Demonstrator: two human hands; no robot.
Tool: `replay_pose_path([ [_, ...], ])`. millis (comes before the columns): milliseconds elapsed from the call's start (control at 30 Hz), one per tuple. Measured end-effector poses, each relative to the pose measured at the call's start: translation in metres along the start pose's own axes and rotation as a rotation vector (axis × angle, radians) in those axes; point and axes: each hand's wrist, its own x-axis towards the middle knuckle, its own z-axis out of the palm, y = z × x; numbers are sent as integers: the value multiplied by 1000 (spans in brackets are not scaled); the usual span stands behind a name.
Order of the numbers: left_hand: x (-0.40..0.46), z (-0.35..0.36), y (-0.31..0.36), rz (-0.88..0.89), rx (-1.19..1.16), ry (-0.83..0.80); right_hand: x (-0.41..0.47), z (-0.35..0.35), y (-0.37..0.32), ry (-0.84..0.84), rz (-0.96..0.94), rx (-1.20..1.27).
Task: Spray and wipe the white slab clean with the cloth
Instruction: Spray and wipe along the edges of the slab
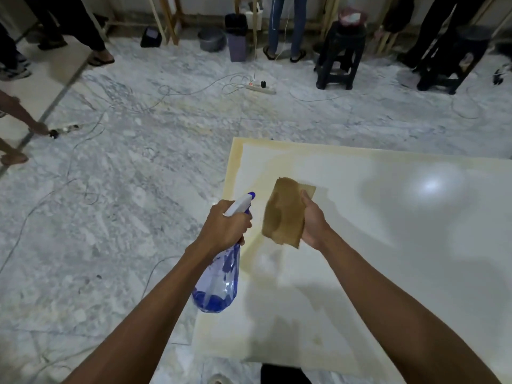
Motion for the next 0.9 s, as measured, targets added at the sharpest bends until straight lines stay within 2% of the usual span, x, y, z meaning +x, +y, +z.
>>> replay_pose_path([
  [100, 36, -4, 8, 13, 30, 50, 51, -11, -42, 222, -62, -454],
  [167, 56, -10, 15, 32, 60, 79, 84, -6, -70, 340, -247, -745],
  [300, 91, -24, 24, 32, 59, 120, 166, 3, -100, 467, -606, -1239],
  [367, 104, -27, 25, 27, 23, 136, 209, -1, -88, 384, -572, -1505],
  [467, 114, -28, 22, 9, 4, 156, 248, -17, -40, 104, -340, -1855],
  [533, 118, -28, 16, -13, 24, 157, 256, -28, -16, 140, -400, -1928],
  [600, 120, -27, 9, -31, 34, 153, 257, -28, -13, 157, -455, -1879],
  [900, 107, -16, 0, -37, 61, 121, 231, -31, 6, 141, -409, -1904],
])
